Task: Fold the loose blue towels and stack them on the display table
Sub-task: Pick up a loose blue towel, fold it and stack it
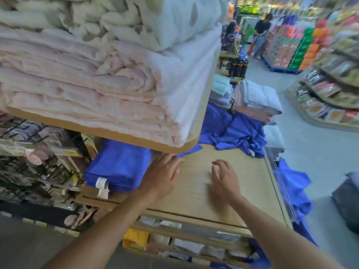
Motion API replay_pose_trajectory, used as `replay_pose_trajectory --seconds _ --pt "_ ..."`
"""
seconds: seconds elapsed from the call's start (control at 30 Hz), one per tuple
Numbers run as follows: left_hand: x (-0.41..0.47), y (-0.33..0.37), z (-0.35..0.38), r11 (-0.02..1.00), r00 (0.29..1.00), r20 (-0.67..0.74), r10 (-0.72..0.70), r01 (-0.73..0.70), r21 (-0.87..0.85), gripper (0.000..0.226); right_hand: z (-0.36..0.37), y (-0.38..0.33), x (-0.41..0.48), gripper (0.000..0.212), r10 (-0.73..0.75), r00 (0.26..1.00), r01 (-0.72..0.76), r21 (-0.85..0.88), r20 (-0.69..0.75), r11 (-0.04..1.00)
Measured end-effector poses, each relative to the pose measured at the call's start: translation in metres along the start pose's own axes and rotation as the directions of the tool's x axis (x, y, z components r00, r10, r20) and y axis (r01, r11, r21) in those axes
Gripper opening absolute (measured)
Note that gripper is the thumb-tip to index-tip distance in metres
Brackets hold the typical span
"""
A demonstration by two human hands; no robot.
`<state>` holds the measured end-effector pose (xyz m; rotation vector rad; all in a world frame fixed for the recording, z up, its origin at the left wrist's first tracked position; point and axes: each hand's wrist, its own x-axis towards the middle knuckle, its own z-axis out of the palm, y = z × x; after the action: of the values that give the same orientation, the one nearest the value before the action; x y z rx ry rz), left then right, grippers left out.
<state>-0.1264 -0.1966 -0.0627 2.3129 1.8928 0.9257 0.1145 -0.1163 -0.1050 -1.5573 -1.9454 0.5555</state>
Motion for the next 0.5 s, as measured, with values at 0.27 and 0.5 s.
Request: replay_pose_trajectory --seconds 0.27,0.5 --pt "0.101 0.055 0.110 0.996 0.924 0.373 -0.084 0.079 0.027 0.054 -0.062 0.094 -0.029 0.059 0.102 0.994 -0.071 -0.449 0.045 0.891" --pt "0.203 0.074 0.157 0.972 0.921 0.321 -0.221 0.236 -0.008 0.051 -0.060 0.101 -0.027 0.059 0.115 0.993 -0.099 -0.439 0.009 0.893"
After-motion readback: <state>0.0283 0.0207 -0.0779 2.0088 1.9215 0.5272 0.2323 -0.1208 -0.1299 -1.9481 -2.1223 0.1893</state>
